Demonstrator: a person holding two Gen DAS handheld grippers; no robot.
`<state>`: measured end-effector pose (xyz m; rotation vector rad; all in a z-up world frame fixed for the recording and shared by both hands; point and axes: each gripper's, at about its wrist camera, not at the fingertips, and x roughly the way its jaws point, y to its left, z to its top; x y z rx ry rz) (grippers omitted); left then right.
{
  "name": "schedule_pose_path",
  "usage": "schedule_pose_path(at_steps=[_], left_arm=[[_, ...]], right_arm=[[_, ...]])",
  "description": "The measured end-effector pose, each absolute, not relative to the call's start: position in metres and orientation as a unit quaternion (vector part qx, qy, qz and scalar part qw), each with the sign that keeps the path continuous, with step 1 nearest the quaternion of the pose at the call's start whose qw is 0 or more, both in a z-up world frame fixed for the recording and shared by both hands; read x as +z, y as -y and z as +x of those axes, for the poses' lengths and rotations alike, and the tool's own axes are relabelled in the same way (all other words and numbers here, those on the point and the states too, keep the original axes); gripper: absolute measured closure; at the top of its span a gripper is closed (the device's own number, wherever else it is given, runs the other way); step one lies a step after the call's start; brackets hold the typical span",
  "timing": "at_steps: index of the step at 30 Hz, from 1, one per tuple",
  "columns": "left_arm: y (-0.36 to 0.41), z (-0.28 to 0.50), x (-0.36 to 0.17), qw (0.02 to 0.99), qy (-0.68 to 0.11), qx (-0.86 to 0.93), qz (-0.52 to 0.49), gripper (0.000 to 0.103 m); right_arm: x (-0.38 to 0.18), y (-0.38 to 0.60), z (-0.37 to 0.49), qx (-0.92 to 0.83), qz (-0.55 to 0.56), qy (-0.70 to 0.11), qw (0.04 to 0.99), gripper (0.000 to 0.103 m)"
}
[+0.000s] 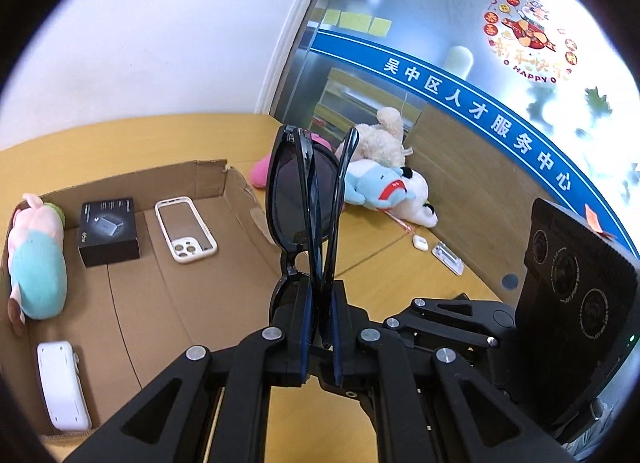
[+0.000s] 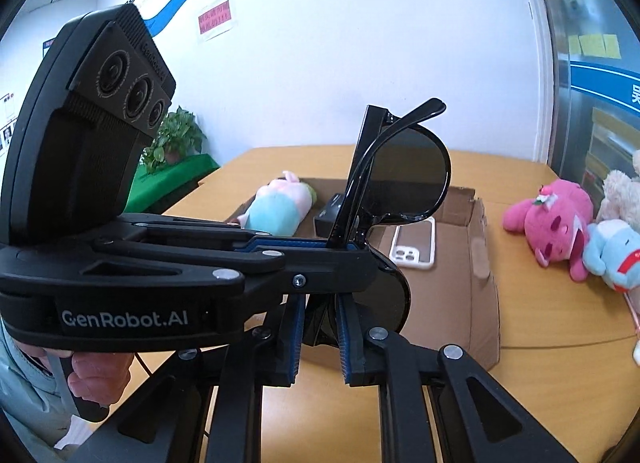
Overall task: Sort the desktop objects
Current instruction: 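Lift the sunglasses with the left gripper and carry them over the box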
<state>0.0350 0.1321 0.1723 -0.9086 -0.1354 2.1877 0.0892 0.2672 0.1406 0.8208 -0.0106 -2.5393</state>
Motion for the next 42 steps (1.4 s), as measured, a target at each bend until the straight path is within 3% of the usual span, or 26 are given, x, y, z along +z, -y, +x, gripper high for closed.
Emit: schedule_pose_path(at_steps=[10,28,42], left_arm=[[-0.096,-0.011,0.144,0.335,0.093,0.852,-0.392,0.096],[-0.029,-0.102,0.056,0.244,0.157,0.815,-0.502,0.096],[-0.028,-0.129,0.011,0.213,0.175,0.767,-0.58,0.095]], right_arm=[[0.118,-0.248,0.03,-0.902,0.339,0.024,0.266,0.089],[0.024,-0.183,-0.095,-0.815,0.466,0.074,0.336,0.089],[-0.021,-0.169,-0.136,-0.74,0.598,0.093,0.293,0.089]])
